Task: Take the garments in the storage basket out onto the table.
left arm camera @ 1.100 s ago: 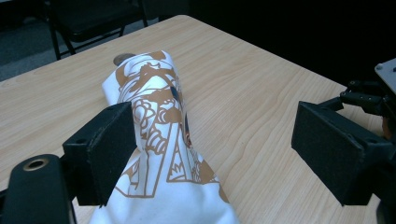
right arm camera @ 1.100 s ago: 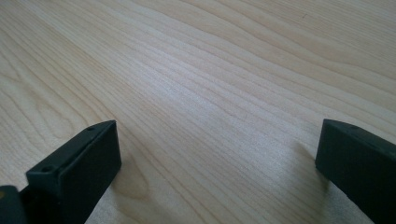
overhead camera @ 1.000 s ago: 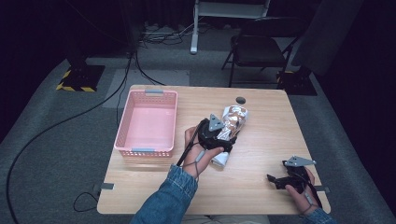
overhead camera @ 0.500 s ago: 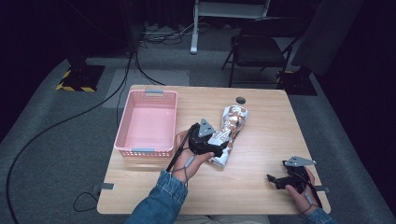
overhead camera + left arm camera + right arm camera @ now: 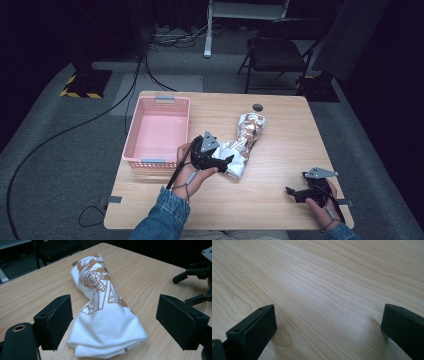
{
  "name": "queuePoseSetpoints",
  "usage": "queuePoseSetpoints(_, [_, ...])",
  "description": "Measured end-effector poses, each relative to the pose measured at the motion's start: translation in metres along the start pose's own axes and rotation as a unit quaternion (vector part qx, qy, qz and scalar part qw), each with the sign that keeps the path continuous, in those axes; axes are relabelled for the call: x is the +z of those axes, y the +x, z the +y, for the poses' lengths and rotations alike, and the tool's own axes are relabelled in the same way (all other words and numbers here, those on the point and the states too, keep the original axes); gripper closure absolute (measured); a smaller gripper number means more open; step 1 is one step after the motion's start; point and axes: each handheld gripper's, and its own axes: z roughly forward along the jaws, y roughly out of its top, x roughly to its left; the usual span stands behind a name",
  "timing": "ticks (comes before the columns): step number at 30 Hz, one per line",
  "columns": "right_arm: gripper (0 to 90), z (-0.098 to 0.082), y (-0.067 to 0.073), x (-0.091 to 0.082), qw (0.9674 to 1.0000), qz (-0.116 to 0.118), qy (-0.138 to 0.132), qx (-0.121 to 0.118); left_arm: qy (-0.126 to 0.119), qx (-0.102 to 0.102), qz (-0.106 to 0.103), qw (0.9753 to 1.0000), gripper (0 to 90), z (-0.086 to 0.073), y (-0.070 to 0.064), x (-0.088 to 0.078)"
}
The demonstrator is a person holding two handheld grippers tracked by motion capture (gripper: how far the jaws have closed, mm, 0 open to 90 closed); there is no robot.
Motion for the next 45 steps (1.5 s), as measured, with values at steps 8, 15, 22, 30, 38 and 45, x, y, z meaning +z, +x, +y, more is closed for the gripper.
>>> queuePoseSetpoints(8, [0.0, 0.0, 0.0, 0.0, 1.0, 0.0, 0.0, 0.0, -0.002, -0.006, 0.01, 0.9999, 13.5, -0.009, 0.006, -0.012])
queuePoseSetpoints(15, [0.0, 0.0, 0.0, 0.0, 1.0, 0.0, 0.0, 0.0, -0.001, -0.012, 0.016, 0.9998, 13.5, -0.019, 0.01, -0.02])
queuePoseSetpoints(22, [0.0, 0.0, 0.0, 0.0, 1.0, 0.0, 0.0, 0.0, 0.003, -0.025, 0.029, 0.9993, 13.5, -0.031, 0.016, -0.028])
queuePoseSetpoints(30, [0.0, 0.0, 0.0, 0.0, 1.0, 0.0, 0.0, 0.0, 0.007, -0.034, 0.043, 0.9985, 13.6, -0.045, 0.02, -0.042])
queuePoseSetpoints(38, [0.0, 0.0, 0.0, 0.0, 1.0, 0.0, 0.0, 0.0, 0.01, -0.038, 0.059, 0.9975, 13.6, -0.059, 0.023, -0.056])
queuePoseSetpoints(45, [0.0, 0.0, 0.0, 0.0, 1.0, 0.0, 0.0, 0.0, 0.013, -0.039, 0.068, 0.9968, 13.6, -0.07, 0.023, -0.064])
